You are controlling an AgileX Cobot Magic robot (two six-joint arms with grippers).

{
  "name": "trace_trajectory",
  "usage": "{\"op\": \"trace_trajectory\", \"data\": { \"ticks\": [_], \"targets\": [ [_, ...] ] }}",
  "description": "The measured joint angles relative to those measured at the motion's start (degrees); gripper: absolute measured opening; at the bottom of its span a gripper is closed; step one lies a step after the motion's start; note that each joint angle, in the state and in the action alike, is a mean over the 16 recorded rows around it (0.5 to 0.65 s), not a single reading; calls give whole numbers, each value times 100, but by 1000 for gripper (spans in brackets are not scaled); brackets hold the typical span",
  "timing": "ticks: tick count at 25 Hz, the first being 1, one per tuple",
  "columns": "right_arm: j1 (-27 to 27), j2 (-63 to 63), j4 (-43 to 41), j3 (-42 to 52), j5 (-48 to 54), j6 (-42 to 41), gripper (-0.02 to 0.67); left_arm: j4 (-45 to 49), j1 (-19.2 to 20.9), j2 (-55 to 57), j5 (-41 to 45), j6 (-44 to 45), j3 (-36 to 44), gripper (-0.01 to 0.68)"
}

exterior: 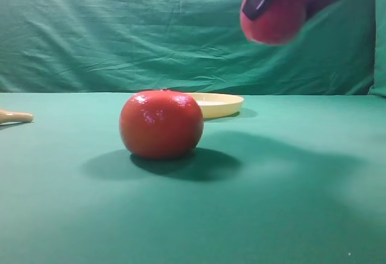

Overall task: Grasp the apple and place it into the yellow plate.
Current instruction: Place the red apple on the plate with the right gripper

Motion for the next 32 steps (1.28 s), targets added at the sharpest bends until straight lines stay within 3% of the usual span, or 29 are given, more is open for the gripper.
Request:
{"op": "trace_trajectory", "data": {
  "ticks": [13,32],
  "targets": [
    [30,1860,-116,-2078,713,-122,530,0,0,0,0,0,0,157],
    [217,2169,-175,-2320,826,-503,566,0,0,0,0,0,0,157]
  ]
}}
